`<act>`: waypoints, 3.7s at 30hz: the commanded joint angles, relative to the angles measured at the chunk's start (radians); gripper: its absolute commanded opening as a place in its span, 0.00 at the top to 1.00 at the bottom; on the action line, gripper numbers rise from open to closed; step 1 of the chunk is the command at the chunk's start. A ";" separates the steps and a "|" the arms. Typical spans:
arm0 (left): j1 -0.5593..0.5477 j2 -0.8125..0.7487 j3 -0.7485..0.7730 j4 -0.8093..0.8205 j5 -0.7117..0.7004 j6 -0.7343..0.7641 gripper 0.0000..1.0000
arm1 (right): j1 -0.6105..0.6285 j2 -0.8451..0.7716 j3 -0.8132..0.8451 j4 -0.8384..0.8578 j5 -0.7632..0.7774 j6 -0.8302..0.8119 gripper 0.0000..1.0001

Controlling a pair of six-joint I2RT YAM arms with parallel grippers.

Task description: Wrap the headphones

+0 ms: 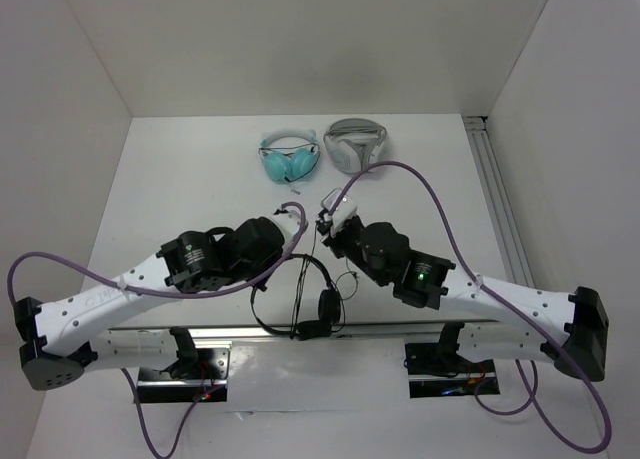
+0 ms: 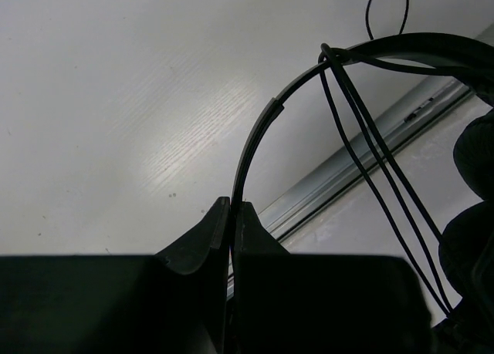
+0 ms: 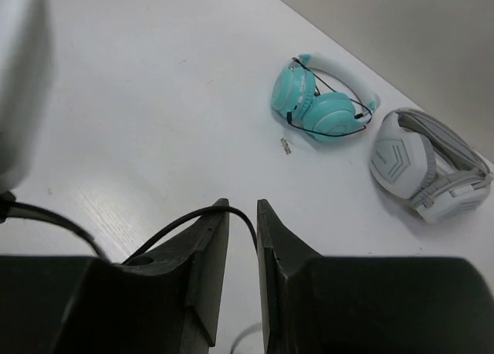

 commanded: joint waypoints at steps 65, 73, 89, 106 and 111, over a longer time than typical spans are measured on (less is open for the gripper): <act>0.045 0.023 0.479 -0.207 -0.096 -0.136 1.00 | -0.380 0.645 -0.200 1.021 -1.136 0.600 0.36; 0.065 0.023 0.479 -0.196 -0.096 -0.136 1.00 | -0.346 0.677 -0.181 1.012 -1.166 0.610 0.36; 0.083 0.004 0.539 -0.233 -0.162 -0.168 1.00 | -0.306 0.833 -0.161 1.096 -1.107 0.620 0.50; 0.325 -0.025 0.599 -0.179 -0.211 -0.152 1.00 | -0.279 0.800 -0.348 1.228 -1.071 0.649 1.00; 0.425 0.009 0.554 -0.140 -0.200 -0.121 1.00 | -0.161 0.660 -0.442 1.158 -0.941 0.589 1.00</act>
